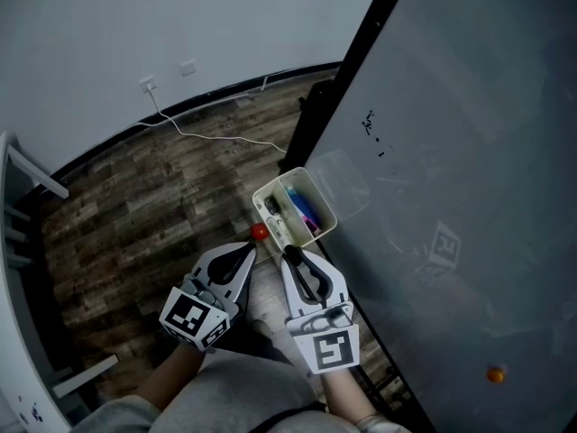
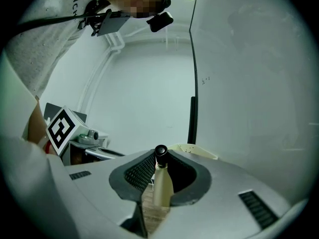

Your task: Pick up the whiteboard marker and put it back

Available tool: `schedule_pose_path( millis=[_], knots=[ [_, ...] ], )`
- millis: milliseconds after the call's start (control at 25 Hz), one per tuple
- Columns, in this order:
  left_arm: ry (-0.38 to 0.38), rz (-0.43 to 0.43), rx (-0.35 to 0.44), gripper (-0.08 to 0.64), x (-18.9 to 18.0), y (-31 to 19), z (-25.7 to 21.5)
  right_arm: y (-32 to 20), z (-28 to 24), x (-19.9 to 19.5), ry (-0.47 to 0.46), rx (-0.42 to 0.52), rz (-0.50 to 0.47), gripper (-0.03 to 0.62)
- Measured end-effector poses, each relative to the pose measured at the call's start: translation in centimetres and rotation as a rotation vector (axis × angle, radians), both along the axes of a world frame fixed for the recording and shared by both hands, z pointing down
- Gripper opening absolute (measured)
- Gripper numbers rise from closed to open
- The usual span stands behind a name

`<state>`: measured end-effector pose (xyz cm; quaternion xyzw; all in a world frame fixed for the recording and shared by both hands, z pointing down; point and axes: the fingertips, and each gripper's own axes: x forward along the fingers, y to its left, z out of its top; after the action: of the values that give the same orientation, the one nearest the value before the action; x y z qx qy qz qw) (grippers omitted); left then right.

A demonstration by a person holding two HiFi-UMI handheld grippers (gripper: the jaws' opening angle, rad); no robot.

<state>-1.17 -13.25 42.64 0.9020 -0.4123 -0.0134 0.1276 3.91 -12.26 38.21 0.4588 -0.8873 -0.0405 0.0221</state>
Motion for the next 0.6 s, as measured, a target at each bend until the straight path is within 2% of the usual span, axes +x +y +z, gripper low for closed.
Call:
schedule_pose_path(
  millis=[600],
  knots=[
    [0.002,-0.008,0.010,0.015,-1.2,-0.8,-0.8,-1.0,-2.0,0.1,-0.042,-0.011,-0.001,0.080]
  ],
)
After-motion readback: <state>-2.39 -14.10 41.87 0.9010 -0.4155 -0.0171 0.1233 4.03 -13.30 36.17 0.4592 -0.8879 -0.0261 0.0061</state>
